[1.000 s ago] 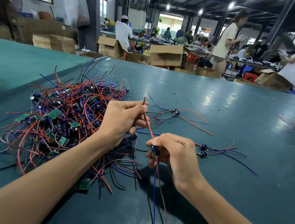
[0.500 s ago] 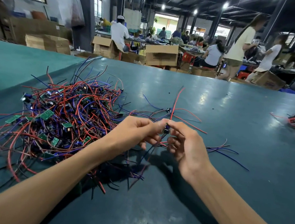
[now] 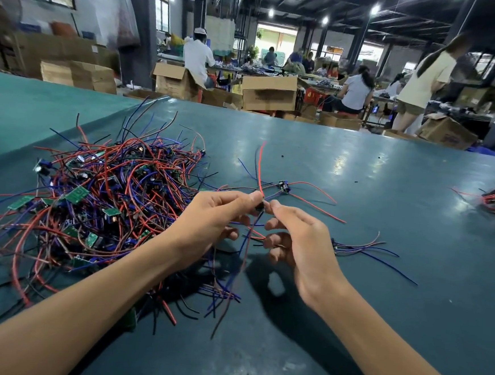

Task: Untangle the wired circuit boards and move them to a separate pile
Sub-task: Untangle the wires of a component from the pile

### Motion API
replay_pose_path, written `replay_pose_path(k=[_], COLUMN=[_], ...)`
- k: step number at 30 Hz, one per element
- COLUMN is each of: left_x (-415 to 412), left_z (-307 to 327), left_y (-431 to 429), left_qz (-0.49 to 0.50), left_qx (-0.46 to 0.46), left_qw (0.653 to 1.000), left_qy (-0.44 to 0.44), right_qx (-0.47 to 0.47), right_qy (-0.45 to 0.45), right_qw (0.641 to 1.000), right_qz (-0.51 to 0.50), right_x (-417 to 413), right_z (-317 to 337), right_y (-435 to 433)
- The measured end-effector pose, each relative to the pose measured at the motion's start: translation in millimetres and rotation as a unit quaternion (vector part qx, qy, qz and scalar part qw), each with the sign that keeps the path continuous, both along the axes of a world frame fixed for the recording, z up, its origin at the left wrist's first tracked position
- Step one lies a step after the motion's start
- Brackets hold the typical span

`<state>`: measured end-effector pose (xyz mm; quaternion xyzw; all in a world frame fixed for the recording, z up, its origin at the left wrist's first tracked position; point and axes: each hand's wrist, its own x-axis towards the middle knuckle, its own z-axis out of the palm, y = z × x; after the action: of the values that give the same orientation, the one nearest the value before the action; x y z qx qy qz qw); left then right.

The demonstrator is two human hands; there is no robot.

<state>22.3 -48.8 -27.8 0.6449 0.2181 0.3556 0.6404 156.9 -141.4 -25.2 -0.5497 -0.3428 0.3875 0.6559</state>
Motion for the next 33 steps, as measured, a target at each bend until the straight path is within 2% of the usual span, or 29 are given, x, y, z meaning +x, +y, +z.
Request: replay_pose_path(k=[4,6,8,11,14,22,27,33], left_x=[1.1,1.0,1.7,3.7,3.0,-1.7,-6.8,-9.1], left_z=[-1.0,-2.2,-3.3,-4.5,-3.3,-2.3,-3.2,-0.9], left_y=[2.4,3.1,3.2,2.9,5.9,22.6,38.1,49.7], left_qz=[0.029,0.022,0.002,-0.014,0.004,0.095,0.135,0.162], left_qx=[-0.004,-0.007,-0.007,-0.008,-0.019,0.008,0.0,-0.024], left_qw=[0.999,0.999,0.999,0.999,0.999,0.995,0.991,0.986], left_qy=[-0.044,-0.048,-0.049,-0.049,-0.048,0.021,0.02,-0.002], right_qx=[-0.02,-0.021,-0.004,0.017,0.019,-0.046,-0.072,-0.049], right_qy=[-0.112,-0.13,-0.121,-0.062,-0.031,-0.078,-0.06,-0.133], right_qw=[0.99,0.984,0.984,0.988,0.99,0.988,0.985,0.972], right_qz=[0.078,0.119,0.132,0.138,0.135,0.127,0.147,0.188], right_x=[5.3,3.1,-0.7,-2.9,-2.9,-3.3,-9.7,-13.2], right_z=[4.2,3.9,2.7,1.3,0.6,-2.8,-3.3,-5.6], right_y=[-5.1,-6.8,-6.8,-5.0,-4.8,-5.8,-6.8,-10.6])
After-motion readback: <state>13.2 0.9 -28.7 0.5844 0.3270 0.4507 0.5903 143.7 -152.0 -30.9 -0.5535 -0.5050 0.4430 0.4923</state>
